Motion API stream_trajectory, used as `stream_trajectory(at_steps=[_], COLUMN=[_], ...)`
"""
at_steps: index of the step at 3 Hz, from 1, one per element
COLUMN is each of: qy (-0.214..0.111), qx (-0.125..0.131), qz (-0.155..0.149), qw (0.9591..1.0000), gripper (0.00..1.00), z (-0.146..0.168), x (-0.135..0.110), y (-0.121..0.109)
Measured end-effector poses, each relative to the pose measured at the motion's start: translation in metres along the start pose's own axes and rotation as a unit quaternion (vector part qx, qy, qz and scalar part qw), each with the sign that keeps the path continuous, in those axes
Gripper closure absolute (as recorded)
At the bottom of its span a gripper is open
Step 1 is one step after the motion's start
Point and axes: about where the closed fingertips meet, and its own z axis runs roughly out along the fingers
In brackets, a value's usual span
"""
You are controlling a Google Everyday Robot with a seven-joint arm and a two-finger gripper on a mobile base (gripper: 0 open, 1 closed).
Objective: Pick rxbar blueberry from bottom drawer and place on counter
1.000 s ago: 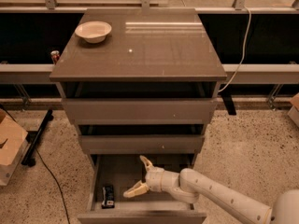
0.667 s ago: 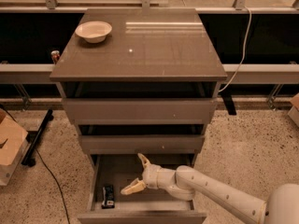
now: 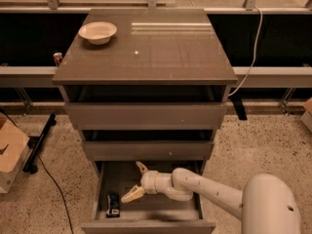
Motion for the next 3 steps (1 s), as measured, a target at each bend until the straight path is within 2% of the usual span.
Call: stream_trajectory(at_steps=[1, 3], qy=[0.023, 0.063], qx=[-0.032, -0.076], qz=[0.001, -0.014], qw=[0.9992, 0.995], gripper=[0.0, 0.0], z=[0.033, 0.088], x=[0.027, 0.075], y=[0.0, 0.01])
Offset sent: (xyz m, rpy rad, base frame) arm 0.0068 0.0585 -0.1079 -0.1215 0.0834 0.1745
